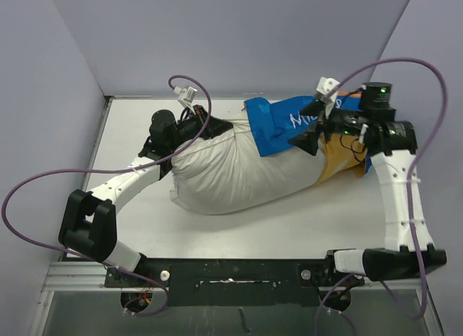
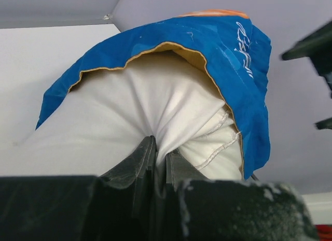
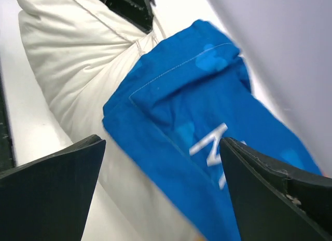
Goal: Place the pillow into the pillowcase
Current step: Stuff the pillow into the pillowcase.
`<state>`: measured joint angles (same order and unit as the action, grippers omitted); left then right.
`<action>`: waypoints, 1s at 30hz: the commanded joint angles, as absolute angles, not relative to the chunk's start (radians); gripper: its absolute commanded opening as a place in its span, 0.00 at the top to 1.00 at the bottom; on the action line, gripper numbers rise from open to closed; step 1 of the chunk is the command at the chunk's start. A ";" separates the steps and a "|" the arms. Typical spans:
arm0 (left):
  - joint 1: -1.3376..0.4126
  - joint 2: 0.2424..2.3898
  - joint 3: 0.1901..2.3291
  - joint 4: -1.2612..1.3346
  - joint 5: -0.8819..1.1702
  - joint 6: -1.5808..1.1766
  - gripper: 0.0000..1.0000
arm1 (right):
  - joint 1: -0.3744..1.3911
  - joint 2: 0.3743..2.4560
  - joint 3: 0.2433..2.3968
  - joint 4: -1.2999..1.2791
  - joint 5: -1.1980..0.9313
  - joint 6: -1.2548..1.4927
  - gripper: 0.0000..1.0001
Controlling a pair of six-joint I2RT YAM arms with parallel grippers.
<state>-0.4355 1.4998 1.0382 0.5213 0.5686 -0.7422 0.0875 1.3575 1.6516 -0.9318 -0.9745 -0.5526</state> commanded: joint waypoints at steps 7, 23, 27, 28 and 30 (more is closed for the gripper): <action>-0.389 1.524 1.050 0.612 0.516 -0.808 1.00 | -0.038 1.074 1.553 -0.946 -0.794 -0.592 0.06; -0.384 1.511 1.018 0.655 0.605 -0.827 1.00 | -0.114 1.128 1.365 -0.743 -0.527 -0.430 0.59; -0.384 1.507 1.014 0.662 0.615 -0.829 1.00 | -0.111 1.165 1.369 -0.729 -0.537 -0.422 0.60; -0.383 1.507 1.012 0.666 0.618 -0.833 1.00 | -0.111 1.176 1.371 -0.729 -0.550 -0.419 0.60; -0.384 1.511 1.011 0.677 0.624 -0.841 1.00 | -0.103 1.198 1.376 -0.731 -0.574 -0.413 0.65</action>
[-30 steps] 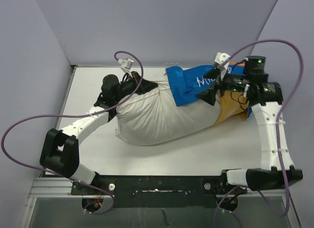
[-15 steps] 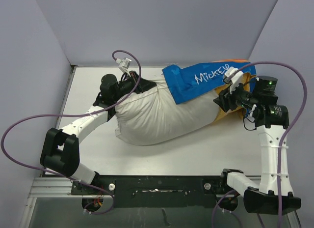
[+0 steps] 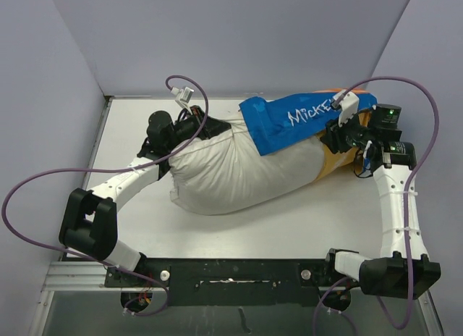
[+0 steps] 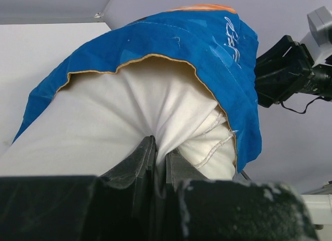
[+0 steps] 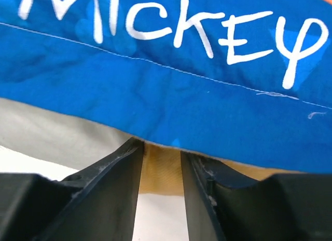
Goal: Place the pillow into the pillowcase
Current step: Stuff the pillow into the pillowcase.
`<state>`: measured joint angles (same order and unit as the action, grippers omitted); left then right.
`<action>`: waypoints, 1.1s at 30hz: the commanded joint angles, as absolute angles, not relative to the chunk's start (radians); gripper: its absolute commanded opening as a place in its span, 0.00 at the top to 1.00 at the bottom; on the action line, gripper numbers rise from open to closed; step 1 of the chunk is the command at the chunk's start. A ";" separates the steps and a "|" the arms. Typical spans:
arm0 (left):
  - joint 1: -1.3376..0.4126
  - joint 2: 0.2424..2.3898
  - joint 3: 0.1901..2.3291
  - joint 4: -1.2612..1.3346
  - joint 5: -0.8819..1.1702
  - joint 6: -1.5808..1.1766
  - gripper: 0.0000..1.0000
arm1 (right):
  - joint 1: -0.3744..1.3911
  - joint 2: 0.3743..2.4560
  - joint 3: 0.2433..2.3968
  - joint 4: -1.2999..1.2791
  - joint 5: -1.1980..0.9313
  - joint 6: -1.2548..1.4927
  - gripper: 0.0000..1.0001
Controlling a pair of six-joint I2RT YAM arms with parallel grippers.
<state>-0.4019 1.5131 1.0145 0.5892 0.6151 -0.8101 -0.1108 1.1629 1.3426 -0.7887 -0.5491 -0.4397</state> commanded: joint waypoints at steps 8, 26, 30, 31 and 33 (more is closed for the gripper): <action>-0.380 1.529 1.032 0.653 0.625 -0.816 1.00 | -0.053 1.244 1.493 -0.842 -0.880 -0.434 1.00; -0.376 1.652 1.078 0.623 0.632 -0.796 1.00 | 0.172 1.592 1.615 -0.711 -0.886 -0.177 1.00; -0.374 1.655 1.070 0.619 0.699 -0.810 1.00 | 0.164 1.673 1.572 -0.705 -0.829 -0.231 1.00; -0.371 1.649 1.067 0.604 0.708 -0.798 1.00 | 0.166 1.657 1.561 -0.685 -0.843 -0.231 1.00; -0.363 1.630 1.067 0.533 0.701 -0.739 1.00 | 0.165 1.632 1.567 -0.660 -0.896 -0.242 1.00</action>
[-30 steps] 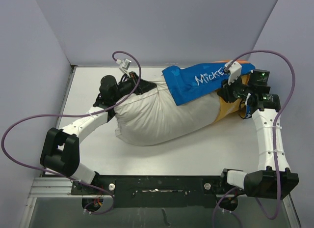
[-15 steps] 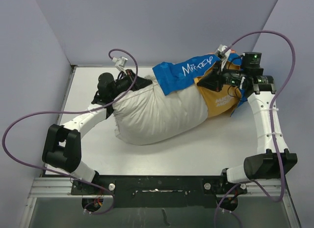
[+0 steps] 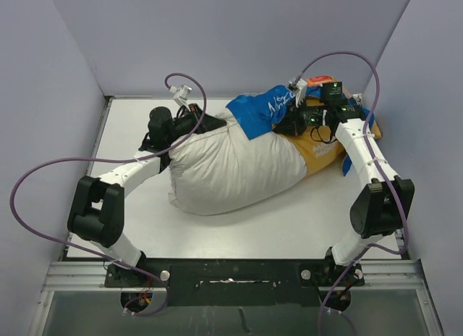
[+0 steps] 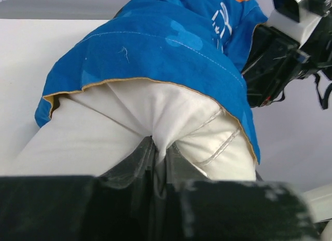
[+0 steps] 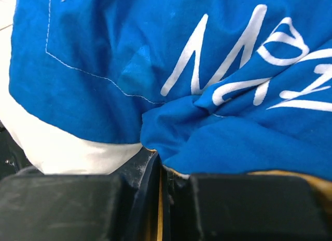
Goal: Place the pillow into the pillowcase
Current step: Stuff the pillow into the pillowcase.
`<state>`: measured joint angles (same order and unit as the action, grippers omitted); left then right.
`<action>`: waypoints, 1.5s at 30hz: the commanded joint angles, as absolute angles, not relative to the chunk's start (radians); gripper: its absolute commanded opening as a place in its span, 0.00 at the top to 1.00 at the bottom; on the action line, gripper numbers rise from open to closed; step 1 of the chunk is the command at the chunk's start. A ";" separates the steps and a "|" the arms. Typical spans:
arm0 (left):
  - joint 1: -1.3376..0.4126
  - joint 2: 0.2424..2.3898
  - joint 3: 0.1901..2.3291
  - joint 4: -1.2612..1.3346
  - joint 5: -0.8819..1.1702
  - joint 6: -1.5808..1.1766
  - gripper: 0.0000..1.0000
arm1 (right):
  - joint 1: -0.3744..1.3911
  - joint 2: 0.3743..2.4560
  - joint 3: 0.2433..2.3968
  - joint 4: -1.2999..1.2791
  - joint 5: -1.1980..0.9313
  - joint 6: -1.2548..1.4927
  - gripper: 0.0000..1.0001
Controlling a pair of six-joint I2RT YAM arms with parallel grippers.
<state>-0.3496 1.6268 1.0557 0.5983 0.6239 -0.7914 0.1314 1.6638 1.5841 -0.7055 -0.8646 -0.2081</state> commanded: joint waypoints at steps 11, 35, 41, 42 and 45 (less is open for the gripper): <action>-0.232 1.286 1.262 -0.072 0.542 -0.253 0.20 | 0.024 1.573 1.468 -0.565 -0.986 -0.173 1.00; -0.694 1.561 1.642 -0.830 0.091 0.466 0.41 | 0.035 1.504 1.399 -0.565 -1.068 -0.204 1.00; -0.567 1.548 1.573 -0.650 0.547 0.266 1.00 | 0.168 1.540 1.695 -0.727 -1.125 -0.256 1.00; -0.535 1.547 1.578 -0.598 0.677 0.185 1.00 | 0.198 1.550 1.769 -0.727 -1.156 -0.230 1.00; -0.448 1.531 1.540 -0.251 1.033 -0.233 1.00 | 0.239 1.527 1.836 -0.553 -1.290 -0.015 1.00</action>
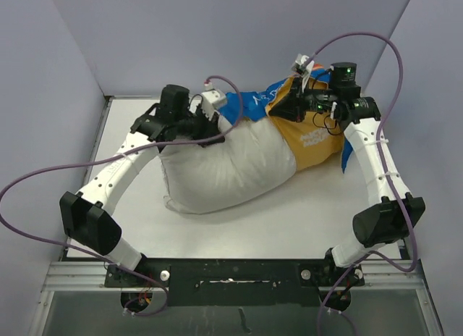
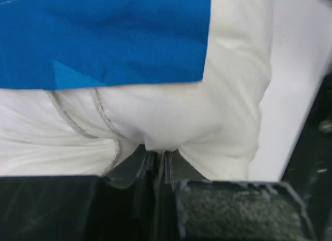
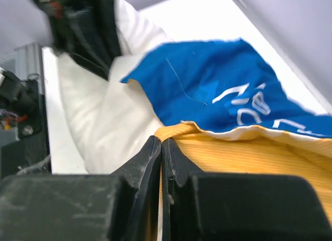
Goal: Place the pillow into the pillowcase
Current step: Stuff the pillow into the pillowcase.
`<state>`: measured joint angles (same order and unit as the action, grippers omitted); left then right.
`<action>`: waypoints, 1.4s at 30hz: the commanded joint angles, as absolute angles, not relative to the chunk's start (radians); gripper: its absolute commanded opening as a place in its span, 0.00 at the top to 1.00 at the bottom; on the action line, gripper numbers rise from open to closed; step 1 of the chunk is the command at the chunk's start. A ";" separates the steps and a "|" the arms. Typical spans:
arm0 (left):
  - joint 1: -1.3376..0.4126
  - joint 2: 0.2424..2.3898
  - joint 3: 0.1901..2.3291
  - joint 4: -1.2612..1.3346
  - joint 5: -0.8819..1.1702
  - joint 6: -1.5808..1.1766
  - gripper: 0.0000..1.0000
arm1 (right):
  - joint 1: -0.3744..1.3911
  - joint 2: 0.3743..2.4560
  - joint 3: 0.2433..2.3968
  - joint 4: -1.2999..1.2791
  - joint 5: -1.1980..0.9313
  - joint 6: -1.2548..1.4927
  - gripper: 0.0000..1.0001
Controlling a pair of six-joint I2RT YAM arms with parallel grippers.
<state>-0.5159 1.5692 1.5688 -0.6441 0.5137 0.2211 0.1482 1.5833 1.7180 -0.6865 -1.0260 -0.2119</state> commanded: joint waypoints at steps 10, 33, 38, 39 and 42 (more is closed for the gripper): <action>-0.404 1.609 1.333 0.241 1.128 -0.723 1.00 | 0.208 1.500 1.455 -0.496 -0.797 -0.095 1.00; -0.157 1.057 1.281 -0.415 0.482 -0.228 0.04 | -0.091 1.076 1.208 -0.657 -0.839 -0.351 0.06; -0.149 0.814 0.930 -0.369 0.494 -0.397 0.06 | -0.038 1.078 1.157 -0.662 -0.607 -0.371 0.23; -0.149 0.777 0.873 -0.364 0.484 -0.428 0.06 | -0.015 1.084 1.150 -0.662 -0.555 -0.377 0.25; -0.146 0.691 0.723 -0.342 0.419 -0.522 0.03 | 0.021 1.126 1.135 -0.645 -0.453 -0.384 0.29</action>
